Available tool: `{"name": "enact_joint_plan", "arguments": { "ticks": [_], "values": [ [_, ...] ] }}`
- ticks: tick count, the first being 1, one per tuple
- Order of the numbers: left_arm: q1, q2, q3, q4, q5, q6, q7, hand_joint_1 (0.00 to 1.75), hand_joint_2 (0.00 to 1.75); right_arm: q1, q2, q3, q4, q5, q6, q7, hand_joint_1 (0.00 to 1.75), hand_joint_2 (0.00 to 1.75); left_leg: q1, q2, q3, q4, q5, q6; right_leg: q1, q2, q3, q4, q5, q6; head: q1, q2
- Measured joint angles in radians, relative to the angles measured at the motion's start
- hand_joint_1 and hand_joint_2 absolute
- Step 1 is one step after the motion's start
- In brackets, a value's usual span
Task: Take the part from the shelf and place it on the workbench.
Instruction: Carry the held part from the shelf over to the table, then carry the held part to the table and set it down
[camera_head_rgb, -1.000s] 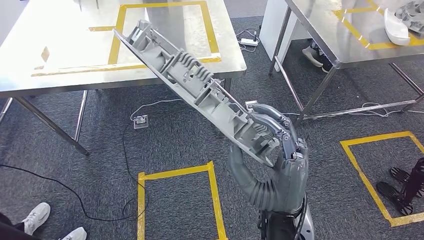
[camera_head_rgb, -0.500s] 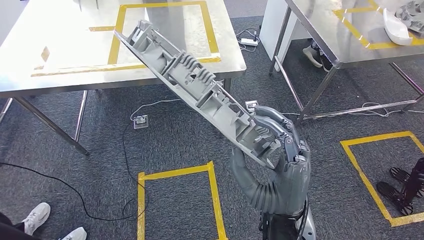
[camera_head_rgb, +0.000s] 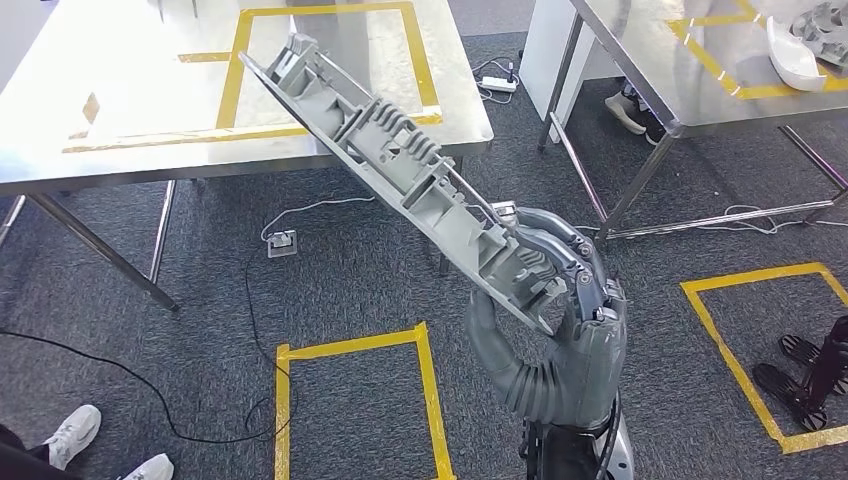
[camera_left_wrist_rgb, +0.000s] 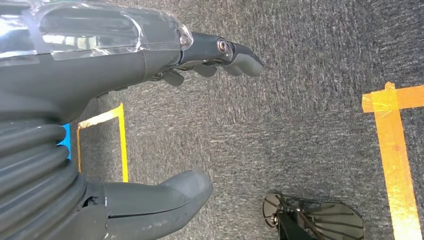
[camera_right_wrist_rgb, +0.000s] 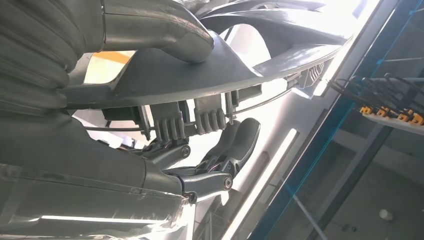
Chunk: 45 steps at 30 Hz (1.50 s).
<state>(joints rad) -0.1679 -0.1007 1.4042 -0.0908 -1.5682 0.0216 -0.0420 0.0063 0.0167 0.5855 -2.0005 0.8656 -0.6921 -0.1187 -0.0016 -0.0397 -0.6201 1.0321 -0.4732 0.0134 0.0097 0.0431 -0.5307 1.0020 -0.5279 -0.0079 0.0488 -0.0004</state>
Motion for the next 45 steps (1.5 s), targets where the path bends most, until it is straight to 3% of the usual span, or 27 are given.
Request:
{"name": "enact_joint_plan", "arguments": {
  "ticks": [14,18,20,22,23,24,25,27,29,32,34,36,38,39,40,43,44,45],
  "values": [
    [0.000,0.000,-0.009,0.000,0.000,0.000,0.000,0.00,1.75,0.000,0.002,-0.001,0.000,0.000,0.000,-0.008,1.75,1.75,0.000,0.000,0.000,0.000,0.000,0.000,0.000,0.000,0.000,0.000,0.000,0.000,0.000,0.000],
    [0.000,-0.001,-0.010,0.000,0.000,0.000,0.000,0.00,1.75,0.002,0.006,-0.002,-0.001,-0.002,0.000,-0.012,1.75,1.75,0.003,0.002,0.021,-0.027,0.003,0.016,-0.003,-0.005,0.010,-0.014,-0.004,0.016,-0.002,0.000],
    [0.000,-0.001,-0.010,0.000,0.000,0.000,0.000,0.00,1.75,0.002,0.009,-0.003,-0.003,-0.003,0.000,-0.015,1.75,1.75,0.010,0.007,0.048,-0.056,0.011,0.021,-0.003,-0.019,-0.012,0.047,-0.039,0.026,0.004,0.000],
    [0.001,0.000,-0.010,0.000,0.000,0.000,0.000,0.00,1.75,0.001,0.009,-0.003,-0.002,-0.005,0.000,-0.018,1.75,1.75,0.011,0.015,0.061,-0.062,0.007,0.020,-0.011,-0.032,-0.081,0.175,-0.093,0.036,0.011,0.000],
    [0.001,0.000,-0.010,0.000,0.000,0.000,0.000,0.00,1.75,0.003,0.009,-0.003,-0.002,-0.006,0.000,-0.018,1.75,1.75,0.012,0.018,0.065,-0.062,0.003,0.017,-0.016,-0.034,-0.113,0.224,-0.105,0.041,0.013,0.000],
    [0.001,0.000,-0.011,0.000,0.000,0.000,0.000,0.00,1.75,0.006,0.009,-0.003,-0.001,-0.006,0.000,-0.018,1.75,1.75,0.012,0.020,0.070,-0.061,-0.002,0.014,-0.021,-0.036,-0.130,0.242,-0.097,0.045,0.013,0.000],
    [0.001,0.000,-0.011,0.000,0.000,0.000,0.000,0.00,1.75,0.008,0.009,-0.003,-0.001,-0.006,0.000,-0.018,1.75,1.75,0.014,0.021,0.077,-0.060,-0.007,0.009,-0.026,-0.037,-0.128,0.222,-0.068,0.048,0.013,0.000],
    [0.001,0.000,-0.011,0.000,0.000,0.000,0.000,0.00,1.75,0.010,0.009,-0.004,0.000,-0.006,0.000,-0.018,1.75,1.75,0.018,0.019,0.089,-0.057,-0.021,-0.005,-0.034,-0.031,-0.081,0.101,0.014,0.055,0.015,0.000],
    [-0.001,0.001,-0.011,0.000,0.000,0.000,0.000,0.00,1.75,0.011,0.009,-0.004,0.000,-0.006,0.000,-0.019,1.75,1.75,0.019,0.015,0.092,-0.050,-0.033,-0.019,-0.037,-0.019,-0.038,0.006,0.052,0.050,0.016,0.000],
    [-0.002,0.002,-0.014,0.000,0.000,0.000,-0.001,0.00,1.75,0.013,0.011,-0.006,0.000,-0.006,0.000,-0.019,1.75,1.75,0.022,0.005,0.093,-0.050,-0.041,-0.037,-0.031,-0.024,-0.029,-0.007,0.044,0.025,0.007,0.000],
    [-0.003,0.002,-0.015,0.000,0.000,0.000,-0.003,0.00,1.75,0.012,0.014,-0.008,-0.001,-0.006,0.000,-0.019,1.75,1.75,0.023,0.019,0.083,-0.021,-0.059,-0.047,-0.031,-0.036,-0.020,-0.010,0.038,0.009,-0.002,0.000],
    [-0.003,0.002,-0.016,0.000,0.000,0.000,-0.005,0.00,1.75,0.011,0.019,-0.012,-0.002,-0.006,0.000,-0.019,1.75,1.75,0.023,0.041,0.027,0.086,-0.103,-0.053,-0.030,-0.049,-0.007,-0.012,0.029,-0.004,-0.014,0.000],
    [-0.001,0.002,-0.016,0.000,0.000,0.000,-0.006,0.00,1.75,0.011,0.021,-0.015,-0.002,-0.006,0.000,-0.019,1.75,1.75,0.023,0.043,-0.060,0.222,-0.140,-0.053,-0.027,-0.058,0.004,-0.012,0.018,-0.009,-0.021,0.000],
    [0.001,0.003,-0.016,0.000,0.000,0.000,-0.006,0.00,1.75,0.011,0.021,-0.017,-0.002,-0.006,0.000,-0.019,1.75,1.75,0.023,0.043,-0.089,0.255,-0.134,-0.052,-0.026,-0.060,0.011,-0.012,0.010,-0.009,-0.022,0.000],
    [0.002,0.004,-0.016,0.000,0.000,0.000,-0.006,0.00,1.75,0.011,0.021,-0.018,-0.002,-0.006,0.000,-0.019,1.75,1.75,0.022,0.043,-0.101,0.251,-0.107,-0.049,-0.025,-0.061,0.021,-0.012,0.002,-0.007,-0.023,0.000],
    [0.004,0.006,-0.017,0.000,0.000,0.000,-0.007,0.00,1.75,0.009,0.022,-0.019,-0.002,-0.006,0.000,-0.019,1.75,1.75,0.015,0.052,-0.050,0.088,0.023,-0.034,-0.023,-0.063,0.059,-0.013,-0.028,0.002,-0.030,0.000],
    [0.004,0.007,-0.017,0.000,0.000,0.000,-0.007,0.00,1.75,0.008,0.023,-0.020,-0.002,-0.006,0.000,-0.019,1.75,1.75,0.012,0.058,-0.030,0.043,0.038,-0.028,-0.022,-0.063,0.067,-0.014,-0.036,0.008,-0.033,0.000],
    [0.003,0.007,-0.017,0.000,0.000,0.000,-0.007,0.00,1.75,0.006,0.024,-0.020,-0.002,-0.006,-0.001,-0.019,1.75,1.75,0.008,0.062,-0.019,0.021,0.033,-0.023,-0.020,-0.064,0.070,-0.015,-0.042,0.014,-0.036,0.000]
  ]
}}
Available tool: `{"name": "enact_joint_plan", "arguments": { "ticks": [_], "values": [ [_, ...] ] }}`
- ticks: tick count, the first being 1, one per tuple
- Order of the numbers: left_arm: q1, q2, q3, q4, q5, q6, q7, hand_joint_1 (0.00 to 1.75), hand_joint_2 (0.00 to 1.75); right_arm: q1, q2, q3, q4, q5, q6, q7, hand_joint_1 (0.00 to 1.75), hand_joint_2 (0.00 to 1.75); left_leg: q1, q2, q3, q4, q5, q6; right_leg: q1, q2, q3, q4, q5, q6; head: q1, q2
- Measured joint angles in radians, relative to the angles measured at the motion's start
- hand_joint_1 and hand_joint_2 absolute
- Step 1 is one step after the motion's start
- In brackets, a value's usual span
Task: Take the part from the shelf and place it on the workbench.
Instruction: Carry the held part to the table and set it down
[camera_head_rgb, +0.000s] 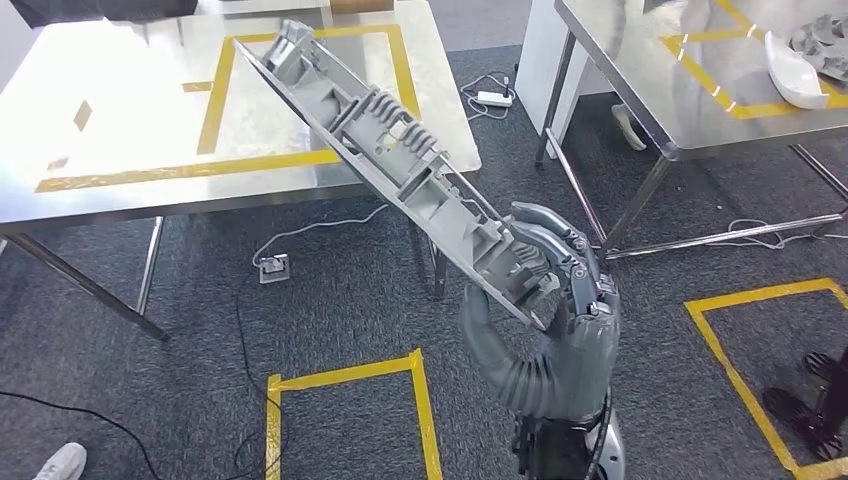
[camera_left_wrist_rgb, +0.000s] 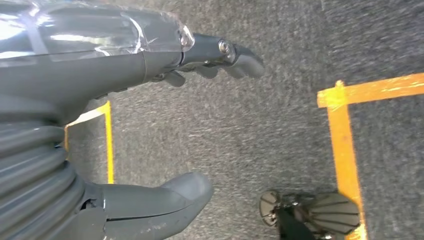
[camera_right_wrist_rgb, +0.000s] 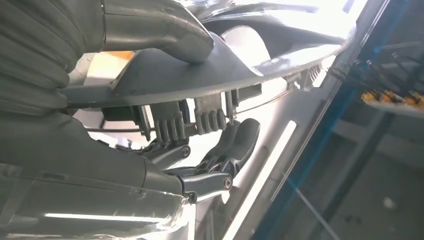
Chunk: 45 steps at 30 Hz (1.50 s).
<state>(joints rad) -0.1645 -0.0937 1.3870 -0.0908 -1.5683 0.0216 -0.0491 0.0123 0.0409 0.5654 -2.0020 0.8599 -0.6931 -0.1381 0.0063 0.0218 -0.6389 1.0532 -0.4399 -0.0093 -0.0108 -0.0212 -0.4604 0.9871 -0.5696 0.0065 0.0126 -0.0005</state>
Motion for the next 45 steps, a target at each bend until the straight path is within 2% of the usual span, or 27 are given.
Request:
{"name": "enact_joint_plan", "arguments": {
  "ticks": [3,5,8,9,10,11,13,14,17,19,21,22,24,26,27,28,30,31,33,35,37,38,40,41,42,43,45],
  "values": [
    [-0.001,0.000,0.000,0.000,0.000,0.000,-0.001,0.00,1.75,-0.004,0.002,-0.002,0.000,0.000,-0.001,0.000,1.75,1.75,0.000,-0.006,0.016,-0.018,-0.029,0.017,0.000,-0.005,0.009,-0.006,-0.014,0.017,-0.001,0.000],
    [-0.001,0.000,0.000,0.000,0.000,0.000,-0.001,0.00,1.75,-0.006,0.002,-0.003,0.000,-0.001,-0.001,0.000,1.75,1.75,0.004,-0.013,0.032,-0.026,-0.037,0.029,-0.001,0.001,-0.011,0.046,-0.043,0.026,0.007,0.000],
    [-0.002,0.000,0.000,0.000,0.000,0.000,-0.002,0.00,1.75,-0.009,0.001,-0.003,0.000,-0.002,-0.001,0.000,1.75,1.75,0.000,-0.019,0.054,-0.029,-0.055,0.041,-0.001,0.013,-0.137,0.248,-0.100,0.031,0.022,0.000],
    [-0.002,0.000,0.000,0.000,0.000,0.000,-0.001,0.00,1.75,-0.008,0.001,-0.003,0.001,-0.002,-0.001,0.000,1.75,1.75,-0.003,-0.022,0.062,-0.029,-0.063,0.043,0.000,0.014,-0.173,0.288,-0.095,0.030,0.027,0.000],
    [-0.001,0.000,0.000,0.000,0.000,0.000,-0.001,0.00,1.75,-0.006,0.001,-0.003,0.002,-0.003,-0.001,0.000,1.75,1.75,-0.006,-0.025,0.073,-0.029,-0.070,0.044,0.001,0.015,-0.193,0.293,-0.068,0.026,0.031,0.000],
    [-0.001,-0.001,0.000,0.000,0.000,0.000,-0.001,0.00,1.75,-0.005,0.001,-0.003,0.003,-0.003,-0.001,-0.001,1.75,1.75,-0.010,-0.029,0.086,-0.029,-0.079,0.045,0.004,0.016,-0.196,0.261,-0.023,0.018,0.036,0.000],
    [-0.001,-0.001,0.000,0.000,0.000,0.001,-0.001,0.00,1.75,-0.005,0.001,-0.003,0.004,-0.004,-0.001,-0.002,1.75,1.75,-0.016,-0.034,0.103,-0.029,-0.089,0.046,0.009,0.018,-0.182,0.188,0.051,0.005,0.042,0.000],
    [-0.001,-0.001,0.000,0.000,0.000,0.001,-0.001,0.00,1.75,-0.005,0.001,-0.003,0.003,-0.004,-0.001,-0.003,1.75,1.75,-0.017,-0.034,0.107,-0.030,-0.092,0.046,0.010,0.018,-0.177,0.168,0.067,0.002,0.043,0.000],
    [-0.002,-0.001,0.000,0.000,0.000,0.001,-0.001,0.00,1.75,-0.005,0.001,-0.003,0.003,-0.004,-0.001,-0.003,1.75,1.75,-0.018,-0.035,0.109,-0.030,-0.092,0.046,0.011,0.019,-0.175,0.160,0.073,0.000,0.043,0.000],
    [-0.001,-0.004,0.000,0.000,0.000,0.001,-0.001,0.00,1.75,-0.005,0.001,-0.003,0.004,-0.004,-0.001,-0.005,1.75,1.75,-0.018,-0.036,0.113,-0.031,-0.099,0.045,0.017,0.022,-0.160,0.120,0.095,-0.018,0.040,0.000],
    [-0.002,-0.008,0.000,0.000,0.000,0.002,-0.001,0.00,1.75,-0.005,0.003,-0.003,0.002,-0.006,-0.001,-0.008,1.75,1.75,-0.015,-0.034,0.115,-0.031,-0.110,0.033,0.022,0.022,-0.126,0.049,0.103,-0.042,0.038,0.000],
    [-0.003,-0.009,0.000,0.000,0.000,0.002,-0.001,0.00,1.75,-0.006,0.005,-0.004,0.001,-0.006,-0.001,-0.009,1.75,1.75,-0.014,-0.032,0.104,-0.012,-0.121,0.022,0.018,0.019,-0.105,0.017,0.098,-0.046,0.035,0.000],
    [-0.004,-0.008,-0.001,0.000,0.000,0.002,-0.001,0.00,1.75,-0.006,0.008,-0.005,-0.001,-0.006,-0.001,-0.012,1.75,1.75,-0.006,-0.026,0.046,0.082,-0.157,0.000,0.006,0.014,-0.063,-0.038,0.090,-0.043,0.031,0.000],
    [-0.001,-0.004,-0.001,0.000,0.000,0.002,0.000,0.00,1.75,-0.005,0.009,-0.006,0.000,-0.008,-0.001,-0.013,1.75,1.75,0.009,-0.025,-0.034,0.189,-0.172,-0.018,-0.001,0.013,-0.047,-0.038,0.077,-0.033,0.024,0.000],
    [0.000,-0.002,-0.001,0.000,0.000,0.002,0.000,0.00,1.75,-0.004,0.010,-0.007,0.001,-0.008,-0.001,-0.013,1.75,1.75,0.016,-0.024,-0.056,0.202,-0.153,-0.028,-0.005,0.013,-0.038,-0.036,0.067,-0.026,0.023,0.000],
    [0.002,-0.001,-0.001,0.000,0.000,0.002,0.000,0.00,1.75,-0.002,0.010,-0.008,0.002,-0.009,-0.001,-0.013,1.75,1.75,0.024,-0.021,-0.058,0.177,-0.115,-0.037,-0.012,0.014,-0.026,-0.033,0.056,-0.018,0.022,0.000],
    [0.002,0.000,-0.001,0.001,0.000,0.002,0.000,0.00,1.75,-0.001,0.010,-0.010,0.003,-0.009,-0.001,-0.013,1.75,1.75,0.034,-0.010,-0.026,0.070,-0.033,-0.059,-0.023,0.015,-0.007,-0.021,0.028,0.004,0.015,0.000],
    [0.002,-0.001,-0.001,0.001,0.000,0.002,0.000,0.00,1.75,-0.002,0.011,-0.010,0.003,-0.009,-0.001,-0.013,1.75,1.75,0.036,-0.004,-0.008,0.026,-0.018,-0.061,-0.025,0.016,-0.002,-0.012,0.014,0.015,0.007,0.000],
    [0.001,-0.002,-0.002,0.001,-0.001,0.002,0.001,0.00,1.75,-0.003,0.011,-0.010,0.003,-0.010,-0.001,-0.013,1.75,1.75,0.033,0.000,0.005,0.007,-0.034,-0.043,-0.023,0.018,0.001,-0.004,-0.003,0.031,0.003,0.000],
    [0.000,-0.001,-0.002,0.000,-0.001,0.002,0.002,0.00,1.75,-0.003,0.011,-0.011,0.002,-0.010,-0.001,-0.013,1.75,1.75,0.031,-0.003,0.007,0.009,-0.047,-0.014,-0.024,0.017,0.007,-0.006,-0.010,0.038,0.016,0.000],
    [0.000,0.000,-0.002,0.000,-0.001,0.002,0.002,0.00,1.75,-0.003,0.010,-0.010,0.002,-0.011,-0.001,-0.013,1.75,1.75,0.029,-0.005,0.014,0.009,-0.056,0.001,-0.026,0.015,-0.005,0.029,-0.032,0.041,0.028,0.000],
    [0.000,0.000,-0.002,0.000,-0.001,0.002,0.002,0.00,1.75,-0.004,0.010,-0.010,0.001,-0.011,-0.001,-0.013,1.75,1.75,0.027,-0.006,0.019,0.009,-0.060,0.008,-0.024,0.015,-0.031,0.079,-0.053,0.041,0.036,0.000],
    [0.000,0.000,-0.002,0.000,-0.001,0.002,0.001,0.00,1.75,-0.004,0.009,-0.010,0.001,-0.011,-0.001,-0.013,1.75,1.75,0.019,-0.006,0.029,0.009,-0.070,0.019,-0.019,0.016,-0.118,0.226,-0.100,0.035,0.052,0.000],
    [0.000,0.000,-0.002,0.000,-0.001,0.002,0.001,0.00,1.75,-0.003,0.008,-0.010,0.002,-0.011,-0.001,-0.013,1.75,1.75,0.014,-0.007,0.035,0.009,-0.076,0.024,-0.015,0.016,-0.161,0.287,-0.109,0.029,0.059,0.000],
    [0.000,0.000,-0.003,0.000,-0.001,0.002,0.001,0.00,1.75,-0.002,0.008,-0.010,0.002,-0.011,-0.001,-0.013,1.75,1.75,0.007,-0.008,0.044,0.008,-0.083,0.027,-0.010,0.016,-0.191,0.316,-0.098,0.020,0.064,0.000],
    [0.000,0.000,-0.003,0.000,-0.001,0.002,0.001,0.00,1.75,-0.002,0.007,-0.010,0.002,-0.011,-0.001,-0.013,1.75,1.75,0.000,-0.011,0.054,0.008,-0.089,0.030,-0.003,0.017,-0.203,0.306,-0.066,0.007,0.069,0.000],
    [0.000,-0.002,-0.004,0.001,-0.001,0.002,0.001,0.00,1.75,-0.001,0.007,-0.010,0.002,-0.010,-0.001,-0.013,1.75,1.75,-0.011,-0.015,0.076,0.005,-0.102,0.034,0.018,0.021,-0.185,0.203,0.031,-0.032,0.075,0.000]
  ]
}}
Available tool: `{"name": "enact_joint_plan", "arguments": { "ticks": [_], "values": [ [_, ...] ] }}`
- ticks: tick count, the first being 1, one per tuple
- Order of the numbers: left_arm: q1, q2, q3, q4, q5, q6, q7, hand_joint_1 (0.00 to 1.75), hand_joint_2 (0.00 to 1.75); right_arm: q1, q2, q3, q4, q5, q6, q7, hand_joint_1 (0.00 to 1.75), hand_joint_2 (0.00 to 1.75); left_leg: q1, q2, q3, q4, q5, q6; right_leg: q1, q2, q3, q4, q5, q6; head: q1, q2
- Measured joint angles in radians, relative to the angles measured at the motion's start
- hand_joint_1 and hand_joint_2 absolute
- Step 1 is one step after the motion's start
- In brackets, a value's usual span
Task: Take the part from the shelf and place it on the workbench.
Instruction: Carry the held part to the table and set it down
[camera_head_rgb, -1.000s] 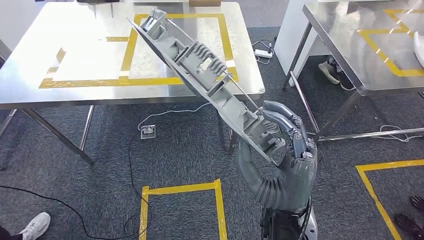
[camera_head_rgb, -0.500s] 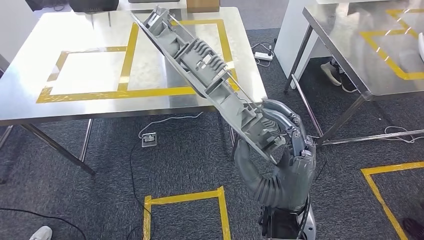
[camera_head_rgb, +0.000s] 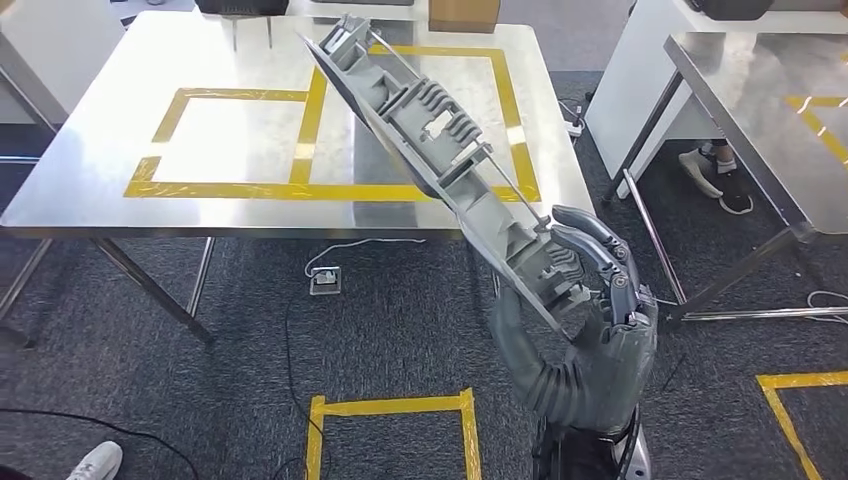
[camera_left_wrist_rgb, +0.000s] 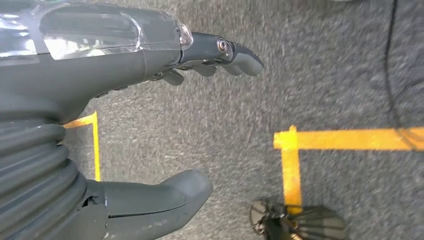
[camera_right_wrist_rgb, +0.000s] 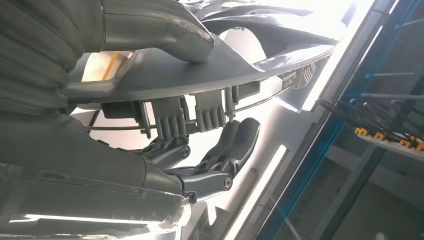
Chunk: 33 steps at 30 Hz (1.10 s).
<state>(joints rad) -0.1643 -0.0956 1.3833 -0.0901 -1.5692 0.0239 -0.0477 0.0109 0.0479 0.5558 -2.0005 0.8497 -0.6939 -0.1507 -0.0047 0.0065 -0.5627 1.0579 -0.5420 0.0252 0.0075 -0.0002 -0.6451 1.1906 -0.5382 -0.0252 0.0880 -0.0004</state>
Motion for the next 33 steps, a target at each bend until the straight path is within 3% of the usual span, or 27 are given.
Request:
{"name": "enact_joint_plan", "arguments": {
  "ticks": [1,3,5,8,11,12,13,14,16,17,19,20,22,24,26,27,28,29,31,32,33],
  "values": [
    [-0.001,-0.002,0.000,0.000,0.000,0.000,0.000,0.00,1.75,0.000,0.000,0.000,0.000,0.000,0.000,0.000,1.75,1.75,-0.004,-0.003,0.008,-0.003,-0.005,0.001,0.009,0.001,0.015,-0.052,0.036,-0.022,-0.005,0.000],
    [-0.003,-0.007,-0.001,0.000,0.000,0.000,0.000,0.00,1.75,0.000,0.000,0.000,-0.001,0.001,0.000,0.000,1.75,1.75,-0.001,-0.005,0.013,-0.011,-0.008,-0.003,0.025,0.000,0.037,-0.118,0.058,-0.054,-0.016,0.000],
    [-0.005,-0.009,-0.002,0.000,0.000,0.000,0.000,0.00,1.75,-0.001,0.000,0.000,-0.002,0.003,0.000,0.000,1.75,1.75,0.001,-0.005,0.015,-0.023,-0.006,-0.012,0.030,-0.001,0.054,-0.157,0.052,-0.064,-0.013,0.000],
    [-0.005,-0.009,-0.003,0.001,0.000,0.000,-0.001,0.00,1.75,0.000,0.002,-0.001,-0.003,0.005,0.000,0.001,1.75,1.75,0.000,-0.008,0.001,0.012,-0.025,-0.024,0.014,-0.007,0.103,-0.229,0.063,-0.049,-0.010,0.000],
    [-0.002,-0.004,-0.003,0.001,0.000,0.000,-0.001,0.00,1.75,-0.001,0.004,-0.002,-0.002,0.005,0.000,0.002,1.75,1.75,0.015,-0.012,-0.097,0.172,-0.075,-0.050,-0.001,-0.011,0.132,-0.246,0.053,-0.027,-0.025,0.000],
    [0.000,-0.002,-0.003,0.000,0.000,0.000,-0.001,0.00,1.75,0.000,0.003,-0.003,-0.002,0.005,0.000,0.002,1.75,1.75,0.022,-0.011,-0.125,0.202,-0.069,-0.060,-0.006,-0.010,0.140,-0.243,0.044,-0.018,-0.030,0.000],
    [0.001,0.000,-0.003,0.000,0.000,0.000,0.000,0.00,1.75,0.001,0.003,-0.004,-0.001,0.004,0.000,0.002,1.75,1.75,0.029,-0.009,-0.135,0.197,-0.044,-0.070,-0.012,-0.009,0.148,-0.239,0.034,-0.008,-0.036,0.000],
    [0.002,0.002,-0.003,0.000,0.000,0.000,0.000,0.00,1.75,0.002,0.003,-0.004,0.000,0.004,0.000,0.002,1.75,1.75,0.037,-0.005,-0.128,0.157,-0.002,-0.081,-0.020,-0.008,0.157,-0.232,0.021,0.002,-0.040,0.000],
    [0.002,0.002,-0.003,0.000,0.000,0.000,0.000,0.00,1.75,0.002,0.003,-0.004,0.000,0.005,0.000,0.002,1.75,1.75,0.045,0.004,-0.088,0.053,0.061,-0.101,-0.031,-0.005,0.170,-0.211,-0.008,0.025,-0.051,0.000],
    [0.001,0.001,-0.003,0.000,0.000,0.000,0.000,0.00,1.75,0.001,0.004,-0.005,0.000,0.005,0.000,0.002,1.75,1.75,0.045,0.007,-0.073,0.023,0.069,-0.097,-0.033,-0.004,0.171,-0.200,-0.021,0.035,-0.059,0.000],
    [0.001,0.001,-0.003,0.000,0.000,-0.001,0.001,0.00,1.75,0.001,0.004,-0.005,0.000,0.007,0.000,0.004,1.75,1.75,0.040,0.010,-0.065,0.015,0.050,-0.071,-0.031,-0.001,0.173,-0.192,-0.037,0.049,-0.061,0.000],
    [0.001,0.002,-0.003,0.000,0.000,-0.001,0.002,0.00,1.75,0.000,0.004,-0.005,0.000,0.007,0.001,0.005,1.75,1.75,0.040,0.009,-0.064,0.017,0.044,-0.053,-0.032,0.000,0.176,-0.192,-0.040,0.052,-0.056,0.000],
    [0.001,0.002,-0.003,0.000,0.000,-0.001,0.002,0.00,1.75,0.000,0.003,-0.004,0.000,0.007,0.001,0.005,1.75,1.75,0.039,0.009,-0.059,0.016,0.036,-0.037,-0.034,-0.001,0.174,-0.176,-0.053,0.057,-0.043,0.000],
    [0.001,0.002,-0.003,0.000,0.000,-0.001,0.002,0.00,1.75,0.000,0.003,-0.004,0.000,0.007,0.001,0.006,1.75,1.75,0.038,0.009,-0.049,0.013,0.029,-0.025,-0.034,-0.001,0.126,-0.082,-0.093,0.060,-0.031,0.000],
    [0.001,0.002,-0.003,0.001,0.000,-0.001,0.002,0.00,1.75,0.000,0.002,-0.004,0.000,0.007,0.001,0.006,1.75,1.75,0.033,0.009,-0.040,0.013,0.019,-0.017,-0.033,-0.001,0.038,0.059,-0.135,0.058,-0.018,0.000],
    [0.001,0.002,-0.003,0.001,0.000,-0.001,0.002,0.00,1.75,0.001,0.002,-0.004,0.000,0.007,0.001,0.006,1.75,1.75,0.030,0.009,-0.033,0.013,0.013,-0.015,-0.032,-0.001,0.002,0.104,-0.136,0.054,-0.012,0.000],
    [0.001,0.002,-0.003,0.001,0.000,-0.001,0.002,0.00,1.75,0.001,0.001,-0.004,0.000,0.007,0.001,0.006,1.75,1.75,0.025,0.007,-0.025,0.013,0.007,-0.013,-0.029,-0.001,-0.019,0.114,-0.115,0.046,-0.007,0.000],
    [0.001,0.002,-0.003,0.001,0.000,-0.001,0.002,0.00,1.75,0.002,0.000,-0.004,0.000,0.008,0.001,0.006,1.75,1.75,0.021,0.005,-0.015,0.012,0.000,-0.011,-0.023,0.000,-0.021,0.086,-0.074,0.034,-0.001,0.000],
    [0.000,-0.001,-0.003,0.001,0.000,-0.001,0.002,0.00,1.75,0.002,0.000,-0.004,0.000,0.008,0.001,0.007,1.75,1.75,0.012,0.002,0.008,0.007,-0.013,-0.009,-0.006,0.003,0.004,-0.026,0.020,-0.004,0.003,0.000],
    [-0.001,-0.004,-0.003,0.001,0.000,-0.001,0.002,0.00,1.75,0.002,0.000,-0.004,-0.001,0.008,0.001,0.007,1.75,1.75,0.010,-0.001,0.016,0.003,-0.017,-0.010,0.002,0.004,0.018,-0.072,0.049,-0.023,-0.003,0.000],
    [-0.002,-0.007,-0.004,0.001,0.000,0.000,0.002,0.00,1.75,0.003,0.000,-0.004,-0.001,0.009,0.001,0.008,1.75,1.75,0.012,-0.002,0.020,-0.001,-0.019,-0.013,0.010,0.004,0.029,-0.102,0.060,-0.039,-0.006,0.000]
  ]
}}
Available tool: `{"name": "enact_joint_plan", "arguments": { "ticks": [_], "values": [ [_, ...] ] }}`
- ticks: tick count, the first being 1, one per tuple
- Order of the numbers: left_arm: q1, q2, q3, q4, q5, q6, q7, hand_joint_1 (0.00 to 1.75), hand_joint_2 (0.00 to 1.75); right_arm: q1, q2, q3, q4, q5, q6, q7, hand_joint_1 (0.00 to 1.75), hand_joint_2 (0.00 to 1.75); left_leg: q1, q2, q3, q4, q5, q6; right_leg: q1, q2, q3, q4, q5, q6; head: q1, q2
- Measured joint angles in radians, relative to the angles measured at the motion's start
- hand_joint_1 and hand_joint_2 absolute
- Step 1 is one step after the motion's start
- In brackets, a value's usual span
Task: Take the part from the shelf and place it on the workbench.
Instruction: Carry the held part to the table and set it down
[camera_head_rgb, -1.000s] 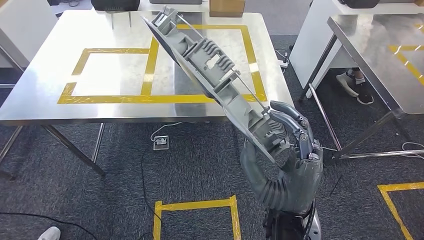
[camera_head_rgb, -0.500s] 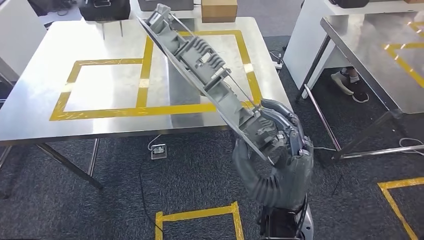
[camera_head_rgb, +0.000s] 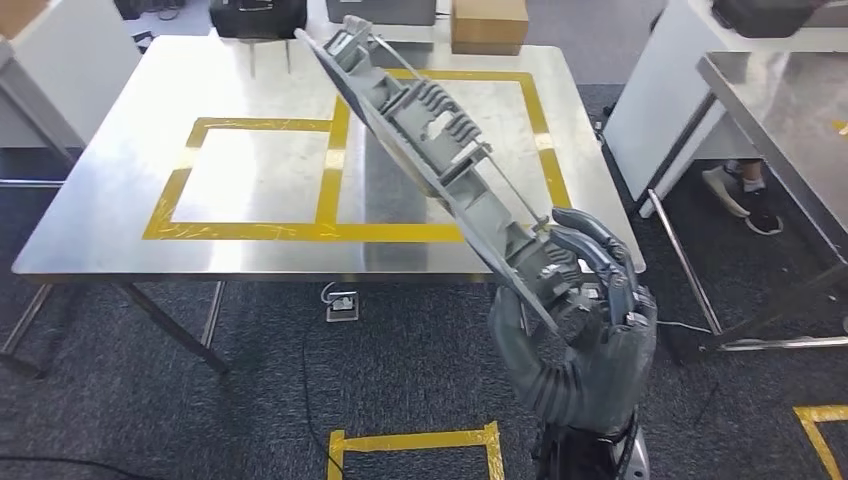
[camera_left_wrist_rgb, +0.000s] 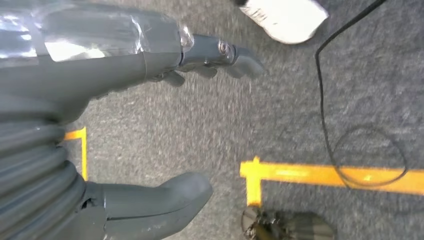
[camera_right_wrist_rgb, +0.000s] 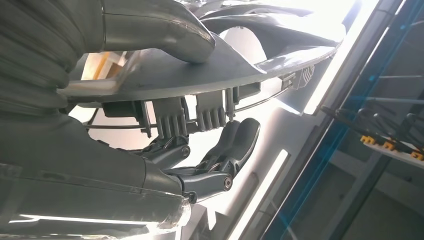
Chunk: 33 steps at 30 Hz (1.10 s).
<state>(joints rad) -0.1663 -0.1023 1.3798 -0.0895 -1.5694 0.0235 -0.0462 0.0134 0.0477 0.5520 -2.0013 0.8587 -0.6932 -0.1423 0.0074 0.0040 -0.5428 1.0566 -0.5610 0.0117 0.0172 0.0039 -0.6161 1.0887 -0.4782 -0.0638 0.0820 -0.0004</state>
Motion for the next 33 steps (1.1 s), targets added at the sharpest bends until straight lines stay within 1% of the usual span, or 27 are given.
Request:
{"name": "enact_joint_plan", "arguments": {
  "ticks": [1,2,3,5,6,8,9,10,11,12,13,14,15,17,19,20,21,22,23,24,25,26,28,29,30,31,33],
  "values": [
    [-0.001,-0.003,0.000,0.000,0.000,0.000,0.000,0.00,1.75,0.000,0.000,0.000,0.000,0.001,0.000,0.002,1.75,1.75,0.004,-0.001,0.001,-0.005,0.000,-0.005,0.004,-0.001,0.007,-0.011,-0.004,-0.010,-0.003,0.000],
    [-0.002,-0.003,0.000,0.000,0.000,0.000,0.001,0.00,1.75,0.000,0.000,0.000,-0.001,0.004,0.000,0.006,1.75,1.75,0.006,-0.003,0.003,-0.012,0.002,-0.010,0.008,-0.001,0.014,-0.027,-0.005,-0.015,-0.001,0.000],
    [-0.002,-0.004,-0.001,0.000,0.001,-0.001,0.001,0.00,1.75,0.001,0.000,0.000,-0.003,0.011,0.000,0.015,1.75,1.75,0.008,-0.002,0.006,-0.017,0.001,-0.014,0.006,-0.003,0.029,-0.054,-0.006,-0.015,0.005,0.000],
    [-0.002,-0.006,-0.001,0.000,0.002,-0.002,0.003,0.00,1.75,0.004,-0.002,0.000,-0.006,0.032,0.000,0.041,1.75,1.75,0.006,-0.005,-0.002,0.000,-0.010,-0.020,-0.002,-0.007,0.064,-0.108,-0.003,-0.008,0.005,0.000],
    [-0.002,-0.006,-0.001,0.000,0.002,-0.003,0.007,0.00,1.75,0.006,-0.003,-0.001,-0.009,0.043,0.000,0.056,1.75,1.75,0.006,-0.006,-0.021,0.037,-0.025,-0.023,-0.007,-0.010,0.081,-0.128,-0.002,-0.001,0.000,0.000],
    [0.001,-0.006,-0.003,0.000,0.001,-0.004,0.020,0.00,1.75,0.012,-0.007,-0.003,-0.013,0.055,0.000,0.078,1.75,1.75,0.009,-0.008,-0.091,0.151,-0.062,-0.034,-0.010,-0.011,0.098,-0.137,-0.010,0.008,-0.015,0.000],
    [0.003,-0.004,-0.005,0.000,0.001,-0.004,0.026,0.00,1.75,0.018,-0.009,-0.005,-0.015,0.060,0.000,0.085,1.75,1.75,0.012,-0.008,-0.125,0.195,-0.067,-0.040,-0.011,-0.011,0.106,-0.136,-0.018,0.013,-0.021,0.000],
    [0.005,-0.002,-0.007,0.000,0.001,-0.004,0.032,0.00,1.75,0.025,-0.011,-0.007,-0.017,0.065,-0.001,0.091,1.75,1.75,0.015,-0.007,-0.145,0.211,-0.054,-0.046,-0.013,-0.009,0.114,-0.133,-0.028,0.020,-0.027,0.000],
    [0.006,0.000,-0.009,0.000,0.001,-0.004,0.037,0.00,1.75,0.032,-0.013,-0.010,-0.020,0.071,-0.001,0.096,1.75,1.75,0.019,-0.005,-0.148,0.192,-0.020,-0.052,-0.016,-0.007,0.124,-0.129,-0.039,0.026,-0.032,0.000],
    [0.007,0.004,-0.012,-0.001,0.001,-0.004,0.040,0.00,1.75,0.038,-0.015,-0.013,-0.024,0.078,-0.001,0.100,1.75,1.75,0.022,-0.003,-0.135,0.141,0.026,-0.058,-0.020,-0.005,0.134,-0.121,-0.052,0.033,-0.036,0.000],
    [0.007,0.006,-0.014,-0.001,0.001,-0.004,0.042,0.00,1.75,0.045,-0.017,-0.015,-0.029,0.084,-0.001,0.103,1.75,1.75,0.024,0.000,-0.117,0.092,0.059,-0.062,-0.023,-0.003,0.141,-0.114,-0.066,0.041,-0.040,0.000],
    [0.007,0.008,-0.016,-0.001,0.001,-0.003,0.040,0.00,1.75,0.050,-0.019,-0.018,-0.035,0.087,-0.001,0.103,1.75,1.75,0.025,0.003,-0.098,0.047,0.076,-0.063,-0.024,-0.002,0.145,-0.103,-0.080,0.050,-0.047,0.000],
    [0.007,0.010,-0.017,-0.001,0.001,-0.003,0.037,0.00,1.75,0.054,-0.021,-0.021,-0.043,0.086,-0.001,0.099,1.75,1.75,0.024,0.005,-0.086,0.022,0.077,-0.057,-0.023,-0.001,0.146,-0.096,-0.091,0.058,-0.051,0.000],
    [0.007,0.014,-0.018,-0.001,0.001,0.000,0.030,0.00,1.75,0.060,-0.023,-0.029,-0.056,0.072,-0.002,0.082,1.75,1.75,0.019,0.006,-0.078,0.014,0.057,-0.037,-0.021,0.001,0.147,-0.089,-0.102,0.068,-0.050,0.000],
    [0.007,0.018,-0.018,-0.002,0.002,0.004,0.023,0.00,1.75,0.063,-0.024,-0.039,-0.064,0.055,-0.002,0.056,1.75,1.75,0.021,0.004,-0.074,0.014,0.050,-0.021,-0.023,0.000,0.148,-0.086,-0.111,0.073,-0.041,0.000],
    [0.007,0.019,-0.018,-0.002,0.002,0.008,0.018,0.00,1.75,0.064,-0.024,-0.043,-0.067,0.046,-0.002,0.041,1.75,1.75,0.023,0.003,-0.069,0.013,0.045,-0.015,-0.025,0.000,0.140,-0.064,-0.124,0.077,-0.036,0.000],
    [0.006,0.020,-0.018,-0.003,0.002,0.011,0.011,0.00,1.75,0.064,-0.024,-0.047,-0.069,0.037,-0.002,0.026,1.75,1.75,0.024,0.003,-0.062,0.011,0.041,-0.010,-0.026,-0.001,0.118,-0.020,-0.143,0.081,-0.031,0.000],
    [0.005,0.021,-0.018,-0.003,0.002,0.015,0.004,0.00,1.75,0.064,-0.023,-0.051,-0.070,0.028,-0.002,0.011,1.75,1.75,0.024,0.003,-0.056,0.011,0.035,-0.006,-0.026,-0.001,0.083,0.045,-0.166,0.085,-0.024,0.000],
    [0.005,0.022,-0.018,-0.003,0.002,0.018,-0.003,0.00,1.75,0.064,-0.023,-0.055,-0.070,0.018,-0.002,-0.003,1.75,1.75,0.023,0.004,-0.049,0.010,0.029,-0.003,-0.027,-0.001,0.038,0.119,-0.188,0.088,-0.017,0.000],
    [0.005,0.024,-0.018,-0.003,0.002,0.020,-0.008,0.00,1.75,0.065,-0.023,-0.061,-0.071,0.009,-0.002,-0.015,1.75,1.75,0.022,0.004,-0.042,0.010,0.022,-0.002,-0.027,-0.001,-0.007,0.181,-0.198,0.088,-0.011,0.000],
    [0.005,0.025,-0.018,-0.003,0.002,0.022,-0.012,0.00,1.75,0.065,-0.022,-0.065,-0.070,0.001,-0.002,-0.023,1.75,1.75,0.021,0.004,-0.033,0.010,0.015,-0.002,-0.026,-0.001,-0.040,0.215,-0.188,0.085,-0.006,0.000],
    [0.005,0.026,-0.018,-0.003,0.002,0.025,-0.016,0.00,1.75,0.066,-0.021,-0.070,-0.070,-0.005,-0.002,-0.029,1.75,1.75,0.019,0.002,-0.022,0.010,0.007,-0.002,-0.026,-0.001,-0.056,0.211,-0.156,0.080,-0.001,0.000],
    [0.005,0.028,-0.018,-0.004,0.002,0.030,-0.022,0.00,1.75,0.066,-0.019,-0.077,-0.070,-0.014,-0.002,-0.035,1.75,1.75,0.014,-0.001,0.005,0.008,-0.011,-0.003,-0.020,0.000,-0.043,0.113,-0.053,0.059,0.008,0.000],
    [0.004,0.027,-0.018,-0.003,0.002,0.032,-0.026,0.00,1.75,0.064,-0.019,-0.081,-0.070,-0.016,-0.002,-0.037,1.75,1.75,0.012,-0.002,0.016,0.004,-0.018,-0.004,-0.016,0.001,-0.029,0.065,-0.014,0.047,0.006,0.000],
    [0.002,0.026,-0.018,-0.003,0.003,0.034,-0.029,0.00,1.75,0.062,-0.018,-0.085,-0.070,-0.019,-0.002,-0.039,1.75,1.75,0.013,-0.003,0.023,-0.001,-0.022,-0.008,-0.010,0.001,-0.016,0.027,0.008,0.036,0.004,0.000],
    [0.001,0.026,-0.018,-0.003,0.003,0.035,-0.032,0.00,1.75,0.060,-0.017,-0.088,-0.069,-0.021,-0.001,-0.041,1.75,1.75,0.015,-0.004,0.026,-0.007,-0.023,-0.012,-0.006,0.001,-0.009,0.008,0.013,0.027,0.004,0.000],
    [-0.002,0.025,-0.018,-0.003,0.003,0.036,-0.036,0.00,1.75,0.056,-0.013,-0.092,-0.069,-0.025,-0.001,-0.043,1.75,1.75,0.018,-0.003,0.033,-0.022,-0.021,-0.025,0.001,-0.001,0.002,-0.020,0.006,0.016,0.006,0.000]
  ]
}}
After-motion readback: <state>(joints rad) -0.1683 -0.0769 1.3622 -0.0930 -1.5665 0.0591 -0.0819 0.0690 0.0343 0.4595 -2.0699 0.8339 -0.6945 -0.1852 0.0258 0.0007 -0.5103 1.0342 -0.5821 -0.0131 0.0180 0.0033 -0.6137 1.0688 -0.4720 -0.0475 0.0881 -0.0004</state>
